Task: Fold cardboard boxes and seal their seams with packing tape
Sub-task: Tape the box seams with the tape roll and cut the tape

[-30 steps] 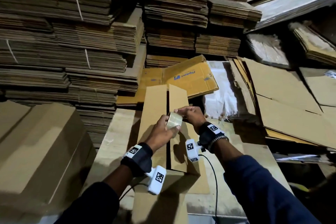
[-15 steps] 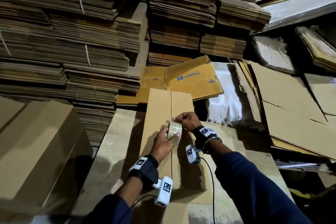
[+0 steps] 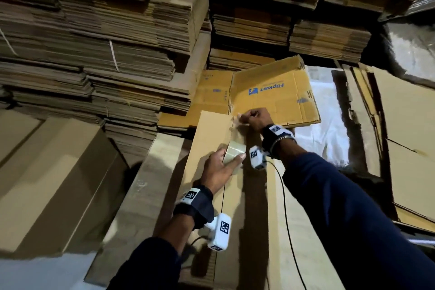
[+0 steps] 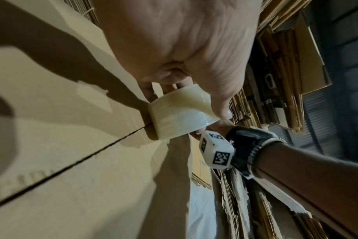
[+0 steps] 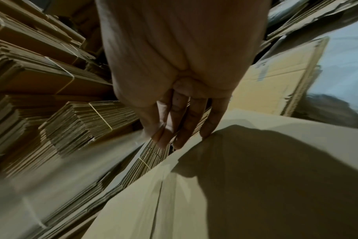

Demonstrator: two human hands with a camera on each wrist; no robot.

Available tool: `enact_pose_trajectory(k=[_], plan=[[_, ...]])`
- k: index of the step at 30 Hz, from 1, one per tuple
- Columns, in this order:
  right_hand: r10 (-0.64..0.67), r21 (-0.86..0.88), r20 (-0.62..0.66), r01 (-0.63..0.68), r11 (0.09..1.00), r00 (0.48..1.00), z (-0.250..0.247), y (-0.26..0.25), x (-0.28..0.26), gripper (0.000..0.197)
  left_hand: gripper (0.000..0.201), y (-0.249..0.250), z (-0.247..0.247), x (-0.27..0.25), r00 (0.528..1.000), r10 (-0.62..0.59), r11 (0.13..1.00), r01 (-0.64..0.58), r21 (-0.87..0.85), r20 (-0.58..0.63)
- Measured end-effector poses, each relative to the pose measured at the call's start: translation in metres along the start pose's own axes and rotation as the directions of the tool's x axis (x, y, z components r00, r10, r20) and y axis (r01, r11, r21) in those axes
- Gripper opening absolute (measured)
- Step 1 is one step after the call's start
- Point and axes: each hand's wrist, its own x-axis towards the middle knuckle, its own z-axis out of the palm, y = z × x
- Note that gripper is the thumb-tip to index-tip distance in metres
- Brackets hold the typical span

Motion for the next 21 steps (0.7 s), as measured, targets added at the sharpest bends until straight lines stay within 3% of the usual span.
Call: enact_pose_trajectory(k=[5,8,10,14,16,19,21], plan=[[-0.003,-0.004,-0.008,0.002,1.0,1.0,0.001,-0.009,0.063,0.022,0.039,0.013,0.001,-0.002,1.0,0.016,0.993,-0.019,-0.118,-0.02],[0.074,0.049,0.055,-0.077,0.996,0.996,0.007,-0.012,0.073,0.024,0.038,0.009,0.001,-0.001,0.999,0.011,0.987,-0.018,-0.161,-0.048],[0.128,0.021,0.07,-0.129,0.991,0.989,0.012,-0.008,0.081,0.026,0.049,0.005,0.002,0.006,0.997,0.002,0.988,-0.014,-0.156,-0.078],[0.139,-0.115,0.033,-0.134,0.984,0.99,0.013,-0.002,0.092,0.032,0.065,-0.001,0.002,0.018,0.997,-0.001,0.994,-0.007,-0.109,-0.076],[0.171,-0.153,0.066,-0.159,0.975,0.983,0.013,-0.005,0.093,0.03,0.067,-0.004,0.003,0.021,0.996,-0.007,0.994,-0.002,-0.105,-0.088],[0.213,-0.349,0.153,-0.149,0.925,0.965,0.015,-0.017,0.092,0.034,0.068,-0.007,0.006,0.021,0.995,-0.017,0.995,0.008,-0.096,-0.094],[0.263,-0.424,0.191,-0.162,0.891,0.946,0.013,-0.025,0.092,0.025,0.072,-0.01,0.008,0.022,0.996,-0.026,0.993,0.015,-0.12,-0.091]])
